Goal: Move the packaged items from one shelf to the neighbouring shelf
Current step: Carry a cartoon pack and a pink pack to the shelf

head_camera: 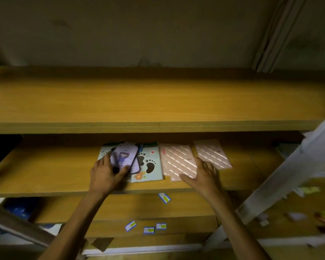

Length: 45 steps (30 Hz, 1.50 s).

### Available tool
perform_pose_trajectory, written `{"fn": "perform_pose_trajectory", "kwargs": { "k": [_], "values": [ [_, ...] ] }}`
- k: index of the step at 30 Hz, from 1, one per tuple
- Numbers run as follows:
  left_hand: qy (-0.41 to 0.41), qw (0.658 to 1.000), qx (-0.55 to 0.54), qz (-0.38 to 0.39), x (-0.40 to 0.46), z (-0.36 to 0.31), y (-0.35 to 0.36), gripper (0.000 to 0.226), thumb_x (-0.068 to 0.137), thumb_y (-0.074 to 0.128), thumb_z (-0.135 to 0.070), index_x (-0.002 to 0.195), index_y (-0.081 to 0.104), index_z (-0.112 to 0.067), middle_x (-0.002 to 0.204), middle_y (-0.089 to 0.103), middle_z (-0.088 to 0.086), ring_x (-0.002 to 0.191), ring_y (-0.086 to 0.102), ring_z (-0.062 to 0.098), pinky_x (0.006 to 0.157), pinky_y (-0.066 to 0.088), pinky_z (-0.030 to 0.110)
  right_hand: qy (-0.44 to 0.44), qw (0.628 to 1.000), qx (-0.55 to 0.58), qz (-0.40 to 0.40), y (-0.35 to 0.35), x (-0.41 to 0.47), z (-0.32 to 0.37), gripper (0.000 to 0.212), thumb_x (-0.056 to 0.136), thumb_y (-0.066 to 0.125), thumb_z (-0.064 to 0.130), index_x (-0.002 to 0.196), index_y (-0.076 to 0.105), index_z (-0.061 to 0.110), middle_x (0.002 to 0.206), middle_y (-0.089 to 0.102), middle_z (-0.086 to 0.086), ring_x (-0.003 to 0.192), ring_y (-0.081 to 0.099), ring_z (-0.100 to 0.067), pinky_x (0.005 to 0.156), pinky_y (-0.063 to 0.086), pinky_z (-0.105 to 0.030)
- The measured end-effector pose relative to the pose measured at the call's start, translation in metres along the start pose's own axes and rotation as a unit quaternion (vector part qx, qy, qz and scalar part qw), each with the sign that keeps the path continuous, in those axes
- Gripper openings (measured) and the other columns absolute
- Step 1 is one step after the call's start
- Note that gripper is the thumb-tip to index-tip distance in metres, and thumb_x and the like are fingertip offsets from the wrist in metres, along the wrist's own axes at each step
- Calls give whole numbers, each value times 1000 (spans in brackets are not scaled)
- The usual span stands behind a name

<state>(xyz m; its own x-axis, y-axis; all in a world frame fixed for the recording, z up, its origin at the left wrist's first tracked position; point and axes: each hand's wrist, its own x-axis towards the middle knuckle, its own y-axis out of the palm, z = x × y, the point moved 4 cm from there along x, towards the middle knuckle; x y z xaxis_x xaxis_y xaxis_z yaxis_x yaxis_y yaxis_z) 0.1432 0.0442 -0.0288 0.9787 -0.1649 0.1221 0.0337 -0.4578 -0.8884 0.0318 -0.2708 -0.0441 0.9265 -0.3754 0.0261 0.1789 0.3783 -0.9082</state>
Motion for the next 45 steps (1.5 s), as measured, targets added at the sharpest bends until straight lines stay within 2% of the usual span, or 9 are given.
{"fn": "perform_pose_trajectory", "kwargs": {
  "k": [7,13,19,21,25,31,37,41,45],
  "values": [
    [17,996,-83,-35,5,-6,-7,88,67,81,-49,135,44,-6,119,59,21,108,53,41,82,49,46,56,996,70,-10,9,-4,21,95,72,71,59,147,24,25,153,31,-4,141,21,-28,114,22,-42],
    [-6,986,-165,-26,6,-2,-12,90,67,86,-30,141,39,-7,135,46,18,119,49,37,90,47,42,94,993,70,-5,11,0,15,103,68,70,65,148,23,20,153,31,-6,141,22,-30,115,22,-45],
    [-46,965,-258,0,10,3,-13,82,70,84,-22,140,42,-12,132,49,18,122,48,34,101,43,42,124,963,238,-6,14,5,10,104,60,88,37,145,31,20,144,33,-7,132,37,-29,100,44,-38],
    [-43,951,-305,7,8,5,-12,71,73,81,-18,135,47,-16,128,55,14,116,54,32,97,49,46,121,946,299,-27,11,6,9,90,63,88,24,139,41,15,132,41,-6,120,49,-26,85,46,-29],
    [-69,894,-441,41,0,5,-10,57,80,73,-5,129,49,-20,123,58,9,101,64,25,74,60,39,87,924,371,-36,7,2,15,73,76,78,12,138,41,16,128,47,1,110,49,-12,80,45,-22],
    [-59,833,-545,76,-11,-14,-12,53,82,63,11,127,46,-13,107,64,6,77,73,17,51,59,31,76,867,491,-39,-1,-9,20,50,89,60,0,128,41,25,124,53,-2,89,64,-13,47,57,-27],
    [-1,846,-520,116,-22,-39,1,63,80,70,3,130,49,-29,103,73,-5,94,70,15,77,57,46,41,844,528,-85,-29,-37,-2,59,90,59,-2,137,39,26,130,55,-3,101,67,-13,57,56,-26],
    [43,835,-527,156,-32,-85,15,64,79,70,5,131,48,-26,104,73,-2,91,70,10,67,58,26,39,843,522,-122,-61,-73,-32,63,89,63,5,142,35,22,130,53,-1,103,65,-6,64,56,-23],
    [59,788,-566,234,-52,-139,30,64,82,63,11,133,45,-23,110,69,3,86,73,18,57,59,29,49,859,472,-194,-96,-116,-67,67,77,69,27,138,40,32,130,54,12,114,59,-6,74,59,-32]
  ]
}}
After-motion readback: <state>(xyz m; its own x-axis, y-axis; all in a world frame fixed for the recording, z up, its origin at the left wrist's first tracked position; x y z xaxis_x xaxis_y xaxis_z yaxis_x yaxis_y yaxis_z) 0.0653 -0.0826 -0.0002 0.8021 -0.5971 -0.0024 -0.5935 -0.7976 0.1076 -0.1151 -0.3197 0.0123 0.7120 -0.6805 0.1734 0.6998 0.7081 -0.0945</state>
